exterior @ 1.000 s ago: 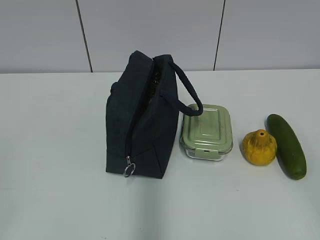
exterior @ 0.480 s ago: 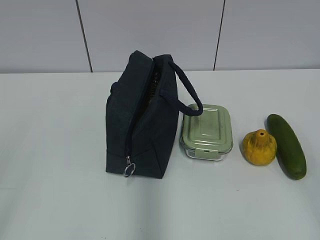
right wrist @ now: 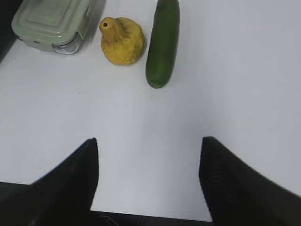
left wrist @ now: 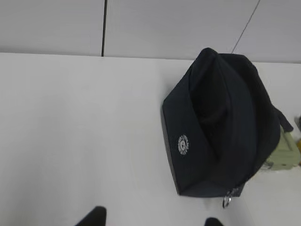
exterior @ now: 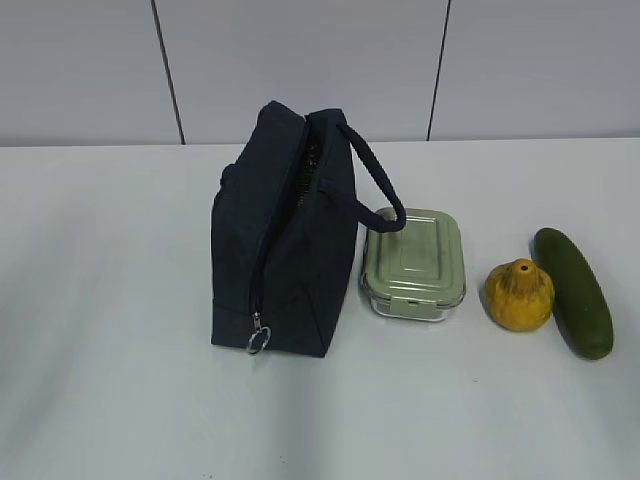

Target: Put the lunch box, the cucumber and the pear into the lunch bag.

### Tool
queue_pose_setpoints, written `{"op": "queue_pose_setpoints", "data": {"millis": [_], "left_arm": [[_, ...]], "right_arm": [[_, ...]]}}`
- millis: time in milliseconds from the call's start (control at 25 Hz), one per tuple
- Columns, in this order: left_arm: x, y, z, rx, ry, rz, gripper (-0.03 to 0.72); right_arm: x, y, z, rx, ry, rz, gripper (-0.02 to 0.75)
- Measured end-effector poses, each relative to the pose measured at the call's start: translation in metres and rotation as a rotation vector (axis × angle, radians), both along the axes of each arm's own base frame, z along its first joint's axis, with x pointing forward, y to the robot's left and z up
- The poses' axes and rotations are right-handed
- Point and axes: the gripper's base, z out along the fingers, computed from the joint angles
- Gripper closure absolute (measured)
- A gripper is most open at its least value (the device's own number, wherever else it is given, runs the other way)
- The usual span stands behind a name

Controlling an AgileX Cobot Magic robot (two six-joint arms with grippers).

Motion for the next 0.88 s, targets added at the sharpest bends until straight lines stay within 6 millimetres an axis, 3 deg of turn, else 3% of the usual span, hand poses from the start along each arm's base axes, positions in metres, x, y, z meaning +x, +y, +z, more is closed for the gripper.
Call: {"op": "queue_pose_setpoints", "data": {"millis": [280, 560, 720, 880], "left_arm": [[0.060, -0.007, 0.007, 0.002, 0.033, -0.065, 0.292], [0.115, -0.016, 0.003, 0.012, 0.130, -0.189, 0.291], [0.131, -0.019, 0.001, 0.017, 0.165, -0.213, 0.291], [0.135, -0.032, 0.000, 0.038, 0.152, -0.249, 0.291]], "right_arm": [[0.059, 0.012, -0.002, 0.021, 0.123, -0.008, 0.170], [0.114, 0.023, -0.017, 0.036, 0.274, -0.015, 0.167], [0.130, 0.027, -0.018, 0.062, 0.295, -0.019, 0.166], [0.140, 0.029, -0.016, 0.068, 0.308, -0.021, 0.166]]}}
